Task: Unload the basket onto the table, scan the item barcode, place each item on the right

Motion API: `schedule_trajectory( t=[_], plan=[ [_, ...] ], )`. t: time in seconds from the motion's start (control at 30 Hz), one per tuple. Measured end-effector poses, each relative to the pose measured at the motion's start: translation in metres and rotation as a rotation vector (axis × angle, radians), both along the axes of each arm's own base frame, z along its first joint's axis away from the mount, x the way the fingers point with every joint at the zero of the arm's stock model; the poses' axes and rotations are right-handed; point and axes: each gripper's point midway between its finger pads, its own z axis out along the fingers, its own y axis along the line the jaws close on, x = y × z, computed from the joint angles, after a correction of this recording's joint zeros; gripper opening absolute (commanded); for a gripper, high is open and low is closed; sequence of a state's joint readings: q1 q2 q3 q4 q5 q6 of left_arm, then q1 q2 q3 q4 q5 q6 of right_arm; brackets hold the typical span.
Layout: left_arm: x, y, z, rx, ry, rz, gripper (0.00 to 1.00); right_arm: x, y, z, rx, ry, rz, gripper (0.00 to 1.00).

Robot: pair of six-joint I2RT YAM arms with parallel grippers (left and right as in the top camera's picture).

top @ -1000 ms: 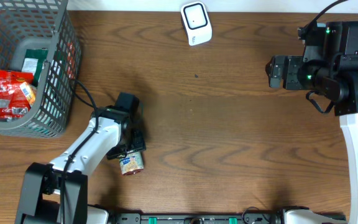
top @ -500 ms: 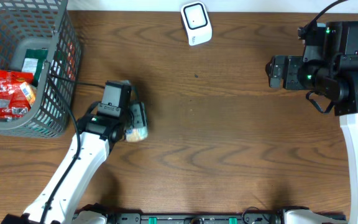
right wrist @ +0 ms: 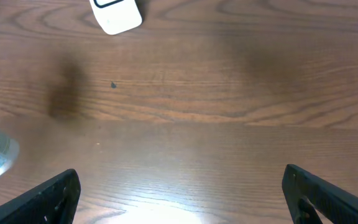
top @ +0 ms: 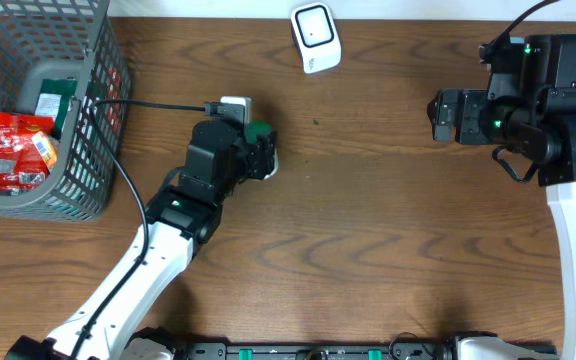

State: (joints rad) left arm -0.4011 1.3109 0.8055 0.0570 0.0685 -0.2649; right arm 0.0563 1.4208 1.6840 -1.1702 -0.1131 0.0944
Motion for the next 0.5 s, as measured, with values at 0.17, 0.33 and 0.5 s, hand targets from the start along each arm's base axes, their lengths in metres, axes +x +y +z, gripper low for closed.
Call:
schedule_trajectory(
  t=[0.17, 0.33, 0.5],
  plan=[
    [0.003, -0.001, -0.025, 0.010, 0.066, 0.010, 0.59, 0.000, 0.000, 0.000, 0.000, 0.000, 0.000, 0.99],
    [0.005, -0.006, -0.053, 0.020, 0.126, -0.003, 0.56, 0.000, 0.000, 0.000, 0.000, 0.000, 0.000, 0.99],
    [0.010, -0.019, -0.046, -0.027, 0.079, -0.055, 0.51, 0.000, 0.000, 0.000, 0.000, 0.000, 0.000, 0.99]
  ],
)
